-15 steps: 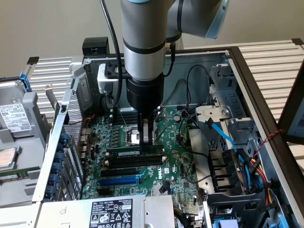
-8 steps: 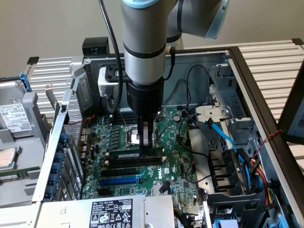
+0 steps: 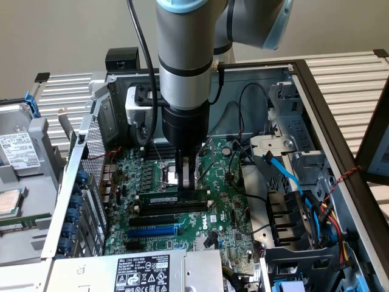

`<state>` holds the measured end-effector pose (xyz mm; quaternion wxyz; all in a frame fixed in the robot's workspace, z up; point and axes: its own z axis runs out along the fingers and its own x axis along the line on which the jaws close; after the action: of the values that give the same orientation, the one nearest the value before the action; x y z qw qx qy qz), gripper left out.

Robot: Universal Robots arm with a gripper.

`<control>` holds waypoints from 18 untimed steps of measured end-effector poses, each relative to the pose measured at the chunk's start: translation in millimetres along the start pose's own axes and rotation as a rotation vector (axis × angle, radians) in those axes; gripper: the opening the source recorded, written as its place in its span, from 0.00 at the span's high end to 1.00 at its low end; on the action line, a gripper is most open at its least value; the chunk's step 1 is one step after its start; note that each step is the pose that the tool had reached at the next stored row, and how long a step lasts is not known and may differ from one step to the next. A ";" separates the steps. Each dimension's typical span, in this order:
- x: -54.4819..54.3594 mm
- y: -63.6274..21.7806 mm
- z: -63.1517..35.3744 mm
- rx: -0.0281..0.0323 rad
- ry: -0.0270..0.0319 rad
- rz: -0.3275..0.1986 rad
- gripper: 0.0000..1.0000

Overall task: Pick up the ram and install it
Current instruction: 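Insert the ram into the slot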

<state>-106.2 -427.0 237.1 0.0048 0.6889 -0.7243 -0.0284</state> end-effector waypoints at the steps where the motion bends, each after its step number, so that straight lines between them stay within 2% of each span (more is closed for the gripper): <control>1: -0.5 -0.1 0.4 0.0002 -0.0004 -0.001 0.87; 12: -1.3 0.0 1.3 -0.0007 0.0006 -0.015 0.87; 18: -1.2 0.0 2.7 -0.0085 0.0008 -0.014 0.87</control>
<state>-106.3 -425.7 234.5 0.0078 0.6941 -0.7191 -0.0312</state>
